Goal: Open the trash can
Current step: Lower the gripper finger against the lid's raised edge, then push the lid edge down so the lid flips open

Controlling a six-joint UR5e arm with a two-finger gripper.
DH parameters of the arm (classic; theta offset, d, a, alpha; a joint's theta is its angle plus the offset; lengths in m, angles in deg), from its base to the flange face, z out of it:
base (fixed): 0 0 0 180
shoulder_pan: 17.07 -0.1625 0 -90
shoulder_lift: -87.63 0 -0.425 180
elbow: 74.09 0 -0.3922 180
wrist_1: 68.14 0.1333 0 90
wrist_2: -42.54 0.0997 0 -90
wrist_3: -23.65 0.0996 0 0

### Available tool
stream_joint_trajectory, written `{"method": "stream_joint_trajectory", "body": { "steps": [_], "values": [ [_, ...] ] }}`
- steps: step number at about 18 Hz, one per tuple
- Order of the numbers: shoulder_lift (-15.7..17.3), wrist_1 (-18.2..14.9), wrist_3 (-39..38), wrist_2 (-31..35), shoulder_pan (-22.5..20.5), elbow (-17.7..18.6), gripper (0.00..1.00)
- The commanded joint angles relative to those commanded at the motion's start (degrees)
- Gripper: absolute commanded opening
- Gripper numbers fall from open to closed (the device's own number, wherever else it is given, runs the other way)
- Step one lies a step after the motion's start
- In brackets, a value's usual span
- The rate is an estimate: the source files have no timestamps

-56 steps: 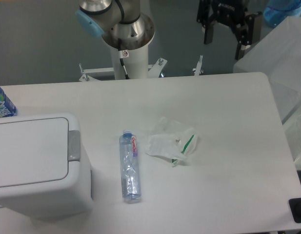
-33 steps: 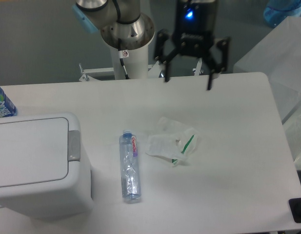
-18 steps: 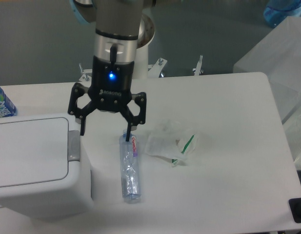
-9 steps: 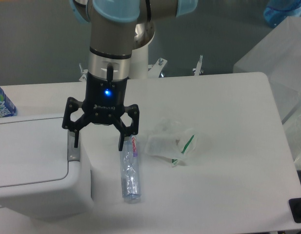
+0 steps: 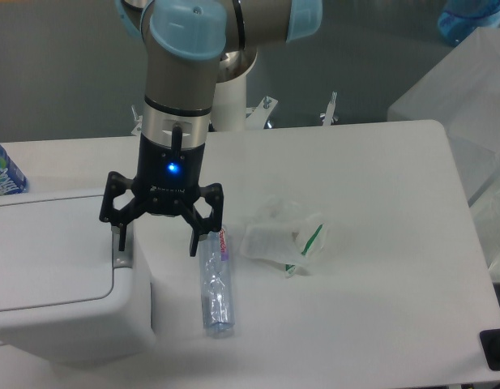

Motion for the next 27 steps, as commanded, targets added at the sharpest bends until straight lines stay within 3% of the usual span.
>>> {"method": "stream_joint_trajectory", "body": {
  "steps": [20, 27],
  "values": [
    [-0.09, 0.18, 0.18, 0.18, 0.0, 0.79, 1.0],
    [-0.18, 0.97, 0.18, 3.16, 0.0, 1.41, 1.0]
  ]
}}
